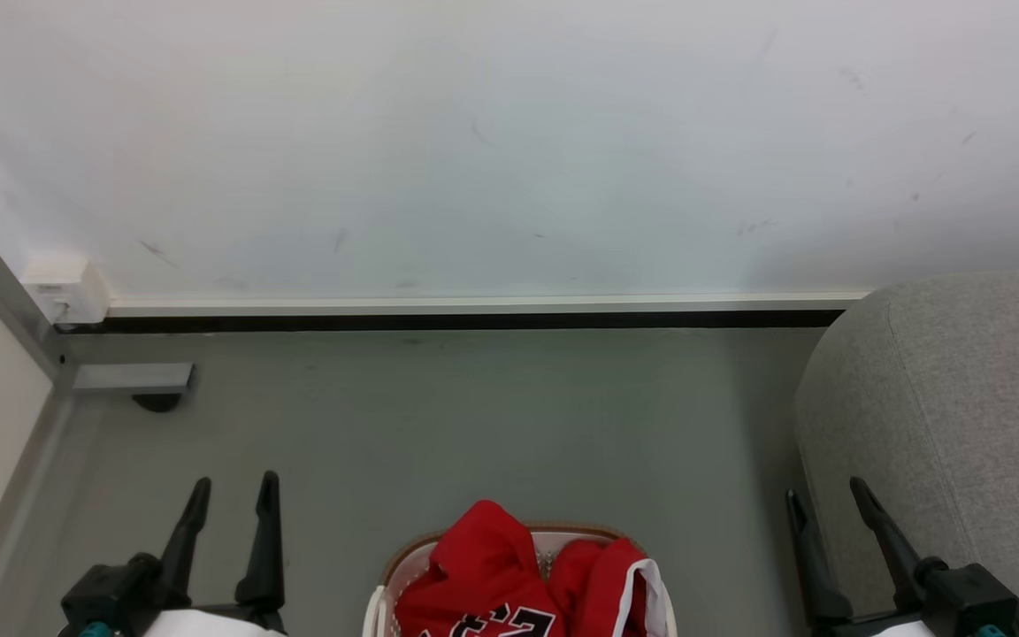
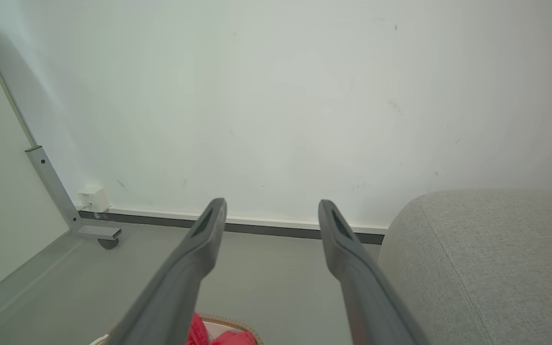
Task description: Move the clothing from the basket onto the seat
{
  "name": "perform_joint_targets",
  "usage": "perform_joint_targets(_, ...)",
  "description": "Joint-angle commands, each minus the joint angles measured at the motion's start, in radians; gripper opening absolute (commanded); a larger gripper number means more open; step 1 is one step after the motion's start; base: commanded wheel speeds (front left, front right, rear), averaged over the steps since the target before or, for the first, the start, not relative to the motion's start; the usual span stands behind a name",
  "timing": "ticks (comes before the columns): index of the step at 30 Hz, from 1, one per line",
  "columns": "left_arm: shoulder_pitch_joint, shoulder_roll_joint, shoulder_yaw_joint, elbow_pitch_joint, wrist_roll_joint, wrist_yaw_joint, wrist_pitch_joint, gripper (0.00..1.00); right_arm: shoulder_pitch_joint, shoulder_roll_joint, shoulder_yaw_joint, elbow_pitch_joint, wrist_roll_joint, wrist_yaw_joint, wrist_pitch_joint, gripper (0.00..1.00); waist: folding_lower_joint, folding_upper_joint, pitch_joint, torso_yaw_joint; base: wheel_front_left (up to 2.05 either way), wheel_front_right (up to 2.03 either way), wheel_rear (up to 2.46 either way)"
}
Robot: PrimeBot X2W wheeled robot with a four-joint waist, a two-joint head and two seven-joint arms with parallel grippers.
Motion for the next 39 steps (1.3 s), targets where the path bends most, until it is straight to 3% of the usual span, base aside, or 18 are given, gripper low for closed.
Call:
perform_joint_targets(1,-0.009,0.005,-0.001,-0.003,0.028,-0.004,-0.012,1.0,-0.007,-0.008,0.0,-0.003,-0.025,-0.002,-0.01,1.0,0.0,0.0,0.001,-0.001,0.0,0.0,0.0)
perform_joint_targets(16,-0.008,0.019,-0.013,0.001,0.087,-0.004,-0.036,1.0,-0.009,-0.008,0.012,0.002,-0.098,-0.002,-0.036,1.0,0.0,0.0,-0.001,-0.009,0.0,0.0,0.0)
perform_joint_targets(39,-0.016,0.029,-0.019,0.005,0.048,-0.002,-0.034,1.0,-0.023,-0.008,0.0,-0.004,-0.056,-0.002,-0.034,1.0,0.0,0.0,0.029,-0.042,0.0,0.0,0.0)
